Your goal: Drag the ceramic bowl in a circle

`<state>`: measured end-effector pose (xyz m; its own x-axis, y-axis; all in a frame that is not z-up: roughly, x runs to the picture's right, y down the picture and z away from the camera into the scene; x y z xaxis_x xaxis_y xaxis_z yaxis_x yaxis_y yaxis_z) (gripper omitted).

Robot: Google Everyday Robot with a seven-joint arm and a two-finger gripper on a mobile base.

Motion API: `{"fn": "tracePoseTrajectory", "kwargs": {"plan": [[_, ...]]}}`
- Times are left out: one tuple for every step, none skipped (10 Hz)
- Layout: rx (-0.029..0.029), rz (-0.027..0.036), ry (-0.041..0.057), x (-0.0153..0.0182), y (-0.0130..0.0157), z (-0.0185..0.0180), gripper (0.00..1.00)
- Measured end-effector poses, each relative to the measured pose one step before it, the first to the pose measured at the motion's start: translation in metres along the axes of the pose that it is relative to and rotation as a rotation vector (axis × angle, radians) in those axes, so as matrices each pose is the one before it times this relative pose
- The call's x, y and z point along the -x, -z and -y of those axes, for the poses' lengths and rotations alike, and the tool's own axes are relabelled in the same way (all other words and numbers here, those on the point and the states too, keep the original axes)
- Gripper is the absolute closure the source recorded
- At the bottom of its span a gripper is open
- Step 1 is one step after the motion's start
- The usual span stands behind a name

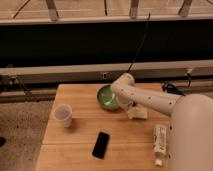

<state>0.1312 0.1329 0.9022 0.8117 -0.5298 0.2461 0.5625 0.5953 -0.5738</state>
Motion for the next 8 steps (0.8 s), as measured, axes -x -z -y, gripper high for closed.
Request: {"fn": "tracePoseTrajectory", "kwargs": {"plan": [[0.00231, -0.00083, 0.00291, 0.00113, 0.00006, 0.00073, 0.61], [0.0003, -0.00159, 0.00594, 0.00183, 0.00133, 0.00151, 0.72], [-0.00022, -0.00056, 0.00615, 0.00198, 0.00086, 0.00148, 0.83], [0.00131, -0.00074, -0.00028, -0.00054, 0.00064, -0.00083, 0.92], [0.0016, -0.0003, 0.00037, -0.00009, 0.00063, -0.0006, 0.97], [0.0006, 0.00046, 0.00084, 0.00036, 0.00039, -0.00016, 0.99], [0.00027, -0.0004, -0.00024, -0.00023, 0.00012, -0.00011, 0.99], [0.00007, 0.00006, -0.00018, -0.00006, 0.0, -0.00006, 0.99]]}}
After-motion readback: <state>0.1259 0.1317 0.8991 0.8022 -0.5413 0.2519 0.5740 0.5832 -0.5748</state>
